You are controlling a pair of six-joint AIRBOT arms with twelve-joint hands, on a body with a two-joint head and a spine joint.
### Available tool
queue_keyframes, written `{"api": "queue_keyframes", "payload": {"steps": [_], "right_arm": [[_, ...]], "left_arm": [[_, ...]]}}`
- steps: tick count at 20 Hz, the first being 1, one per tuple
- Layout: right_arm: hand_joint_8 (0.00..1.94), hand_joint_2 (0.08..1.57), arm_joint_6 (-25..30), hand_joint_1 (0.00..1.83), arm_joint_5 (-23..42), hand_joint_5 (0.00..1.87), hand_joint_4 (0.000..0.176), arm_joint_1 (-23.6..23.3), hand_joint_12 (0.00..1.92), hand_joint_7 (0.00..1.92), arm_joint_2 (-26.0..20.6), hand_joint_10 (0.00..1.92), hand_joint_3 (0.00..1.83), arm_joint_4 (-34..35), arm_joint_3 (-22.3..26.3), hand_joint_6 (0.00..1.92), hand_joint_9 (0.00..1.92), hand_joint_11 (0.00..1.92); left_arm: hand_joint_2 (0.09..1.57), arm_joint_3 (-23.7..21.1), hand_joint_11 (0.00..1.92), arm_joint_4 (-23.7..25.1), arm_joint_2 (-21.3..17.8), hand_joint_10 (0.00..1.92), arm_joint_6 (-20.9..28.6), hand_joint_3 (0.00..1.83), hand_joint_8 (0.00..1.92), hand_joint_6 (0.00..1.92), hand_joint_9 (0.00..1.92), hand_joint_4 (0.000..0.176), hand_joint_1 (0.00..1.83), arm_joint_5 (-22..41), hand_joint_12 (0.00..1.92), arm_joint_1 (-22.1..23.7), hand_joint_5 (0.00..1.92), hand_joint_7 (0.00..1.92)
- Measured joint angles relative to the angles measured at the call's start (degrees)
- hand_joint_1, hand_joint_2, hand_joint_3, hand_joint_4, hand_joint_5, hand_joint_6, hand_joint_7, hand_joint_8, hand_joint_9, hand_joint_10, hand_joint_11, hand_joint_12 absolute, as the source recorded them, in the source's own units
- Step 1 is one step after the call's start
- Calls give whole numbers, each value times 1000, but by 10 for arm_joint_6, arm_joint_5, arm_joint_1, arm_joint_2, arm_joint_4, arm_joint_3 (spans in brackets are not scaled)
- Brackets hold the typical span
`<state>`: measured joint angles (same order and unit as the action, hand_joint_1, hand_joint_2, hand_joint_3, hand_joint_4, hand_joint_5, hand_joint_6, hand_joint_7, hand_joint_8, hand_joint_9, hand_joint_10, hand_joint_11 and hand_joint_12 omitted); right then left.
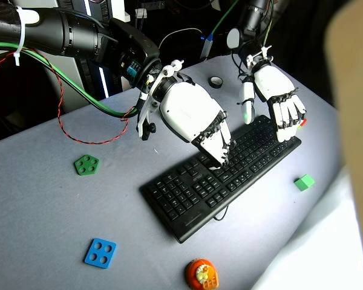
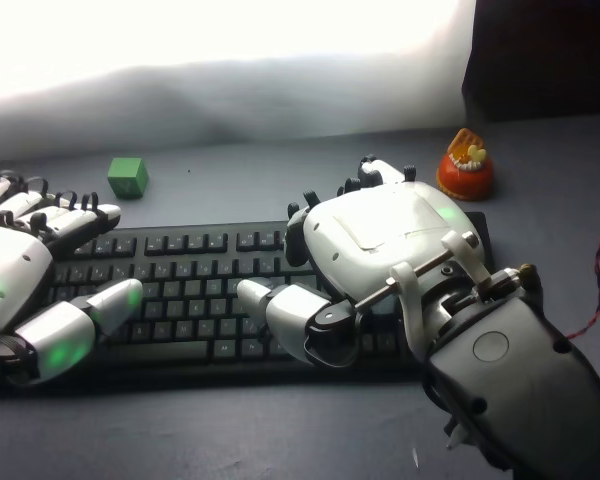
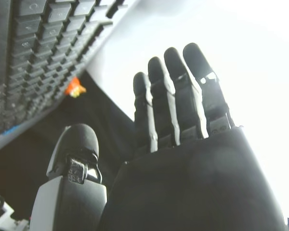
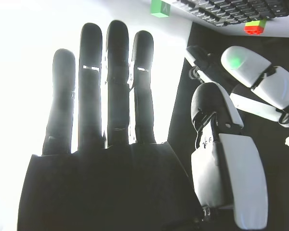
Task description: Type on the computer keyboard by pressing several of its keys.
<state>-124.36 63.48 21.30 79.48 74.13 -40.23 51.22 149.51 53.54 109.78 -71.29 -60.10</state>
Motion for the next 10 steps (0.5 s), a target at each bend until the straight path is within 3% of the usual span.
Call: {"api": "queue_keyframes", "payload": {"steps": [1,2,3,4,5,7,8,10], "right_arm": [[1550,1268,0,199,0,949,0,0,1921,1134,0,1824,2,-1,1,1421,1005,781],[1629,1266,0,204,-1,986,0,0,1921,1193,0,1902,1,0,1,1452,1103,879],[1839,1306,0,155,-1,1168,0,0,1921,1398,0,1920,2,0,1,1758,1391,1184],[1822,1335,0,153,-1,1247,129,0,1921,1461,0,1921,3,0,1,1772,1453,1290],[1853,1359,0,199,0,1308,167,0,1921,1501,0,1921,9,-2,1,1815,1512,1401],[1871,1384,0,297,-1,1303,176,0,1921,1500,0,1921,12,-1,1,1847,1532,1444],[1873,1393,0,392,-1,1298,176,0,1921,1495,0,1921,13,-1,1,1864,1529,1469],[1900,1430,0,397,-1,1275,176,0,1921,1472,0,1921,21,-2,1,1886,1516,1480]], "left_arm": [[1411,-7,498,1,-10,1764,0,0,1597,1362,757,0,53,3,1919,6,850,873],[1410,-11,546,2,-16,1830,0,0,1637,1530,805,0,50,5,1921,9,886,927],[1404,-16,804,1,-23,1916,0,0,1740,1829,1018,0,124,10,1921,14,1046,1104],[1407,-18,923,1,-26,1920,0,0,1762,1880,1095,0,158,11,1921,17,1069,1159],[1409,-21,1077,2,-31,1921,0,0,1792,1912,1171,0,244,14,1921,23,1055,1195],[1405,-27,1190,3,-40,1921,0,0,1851,1921,1222,0,396,20,1921,32,1093,1221],[1429,-27,1190,2,-43,1921,0,4,1866,1921,1227,0,392,23,1921,35,1093,1209],[1453,-32,1162,1,-50,1921,0,11,1855,1921,1212,0,366,26,1921,41,1067,1195]]}}
